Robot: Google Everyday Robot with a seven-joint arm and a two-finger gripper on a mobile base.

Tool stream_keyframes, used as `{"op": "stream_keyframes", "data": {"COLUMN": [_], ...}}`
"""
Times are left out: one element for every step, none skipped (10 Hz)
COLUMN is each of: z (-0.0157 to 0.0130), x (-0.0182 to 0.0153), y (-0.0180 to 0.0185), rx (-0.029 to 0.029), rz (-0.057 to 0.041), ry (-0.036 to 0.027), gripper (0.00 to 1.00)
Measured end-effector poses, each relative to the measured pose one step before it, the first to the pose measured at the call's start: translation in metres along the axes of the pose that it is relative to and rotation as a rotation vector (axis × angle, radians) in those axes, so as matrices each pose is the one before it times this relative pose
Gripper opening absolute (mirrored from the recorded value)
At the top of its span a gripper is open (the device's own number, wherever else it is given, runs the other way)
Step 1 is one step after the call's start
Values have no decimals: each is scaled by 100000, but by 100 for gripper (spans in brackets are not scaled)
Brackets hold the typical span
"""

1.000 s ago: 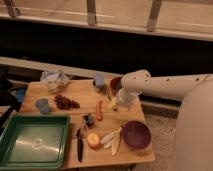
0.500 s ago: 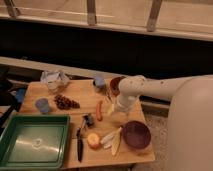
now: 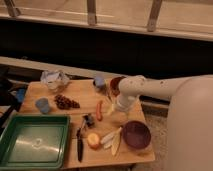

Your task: Place banana in purple bowl

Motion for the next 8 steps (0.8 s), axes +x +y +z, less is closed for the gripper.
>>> {"op": "stream_keyframes", "data": {"z": [894,1354,1312,153,118,23,2,89], "x": [257,438,772,487,389,486,536,417], "y": [-112,-323,-891,-280,-231,-176,48,120], "rx": [-140,-202,-395,-108,67,49,58,112], "rz": [557,997,2500,985,593,620,502,-15], "ry": [2101,2593,3046,1349,863,798,674,676], "gripper": [70,70,70,70,70,70,70,70]}}
